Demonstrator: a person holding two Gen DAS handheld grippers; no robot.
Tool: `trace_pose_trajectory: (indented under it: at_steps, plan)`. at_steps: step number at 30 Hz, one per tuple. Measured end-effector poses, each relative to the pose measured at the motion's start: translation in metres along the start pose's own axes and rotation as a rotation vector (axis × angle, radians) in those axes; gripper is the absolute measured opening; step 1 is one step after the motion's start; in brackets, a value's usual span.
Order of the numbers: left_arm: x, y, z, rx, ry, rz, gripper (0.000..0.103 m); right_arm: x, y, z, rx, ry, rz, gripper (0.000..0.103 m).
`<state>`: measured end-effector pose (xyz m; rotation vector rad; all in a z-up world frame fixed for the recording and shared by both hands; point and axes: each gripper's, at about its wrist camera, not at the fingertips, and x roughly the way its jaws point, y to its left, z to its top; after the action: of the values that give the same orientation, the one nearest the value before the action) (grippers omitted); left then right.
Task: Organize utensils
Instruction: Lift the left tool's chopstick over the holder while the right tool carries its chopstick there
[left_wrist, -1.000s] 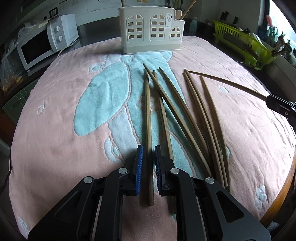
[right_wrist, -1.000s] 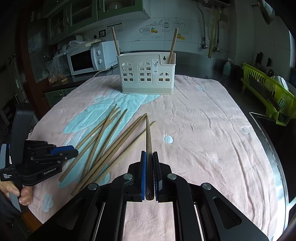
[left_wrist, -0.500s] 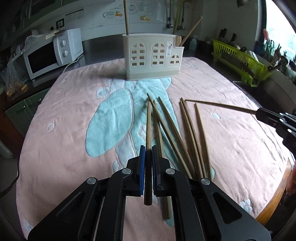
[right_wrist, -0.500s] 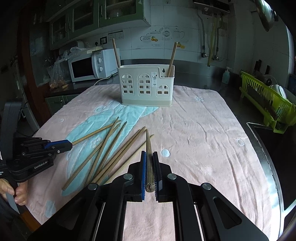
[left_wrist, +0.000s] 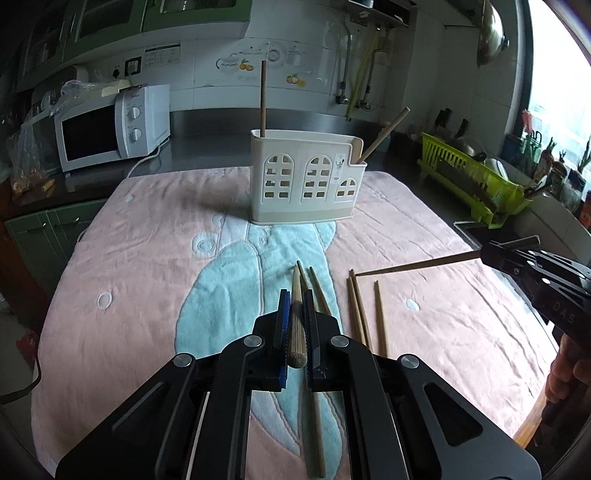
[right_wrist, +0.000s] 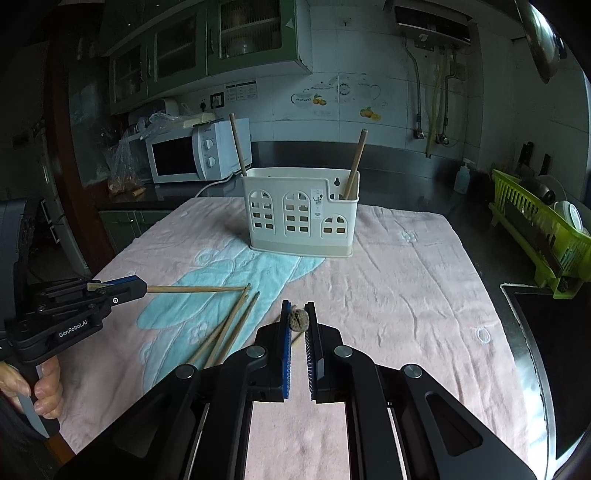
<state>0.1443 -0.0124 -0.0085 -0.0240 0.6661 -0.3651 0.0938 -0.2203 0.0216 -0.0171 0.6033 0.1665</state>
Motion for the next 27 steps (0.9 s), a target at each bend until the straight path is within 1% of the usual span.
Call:
trace_pose_trajectory:
  at_steps: [4,6,8,13,16,20,24,27]
  plan:
    - [-0.003,0.003,0.02,-0.021,-0.022,-0.02,0.005,0.005,-0.01,0.024,0.008,0.009,0.06,0.007]
    - [-0.004,0.003,0.031,-0.014,-0.034,-0.008,0.005,0.006,-0.013,0.039,-0.004,0.008,0.082,0.007]
    - [-0.005,0.002,0.041,-0.012,-0.043,-0.017,0.005,0.007,-0.016,0.055,-0.015,0.012,0.107,0.007]
    - [-0.003,0.0,0.069,0.0,-0.062,-0.014,0.005,0.002,-0.022,0.098,-0.052,-0.012,0.129,0.007]
    - [-0.002,-0.001,0.087,0.003,-0.082,-0.021,0.005,-0.001,-0.026,0.122,-0.083,-0.026,0.129,0.007]
    - [-0.006,-0.006,0.116,0.015,-0.13,-0.024,0.005,-0.005,-0.03,0.15,-0.118,-0.052,0.11,0.007]
    - [-0.01,-0.014,0.152,0.033,-0.191,-0.016,0.005,-0.005,-0.035,0.171,-0.136,-0.072,0.098,0.007]
    - [-0.016,-0.021,0.178,0.04,-0.253,-0.01,0.005,-0.003,-0.04,0.185,-0.136,-0.088,0.081,0.007]
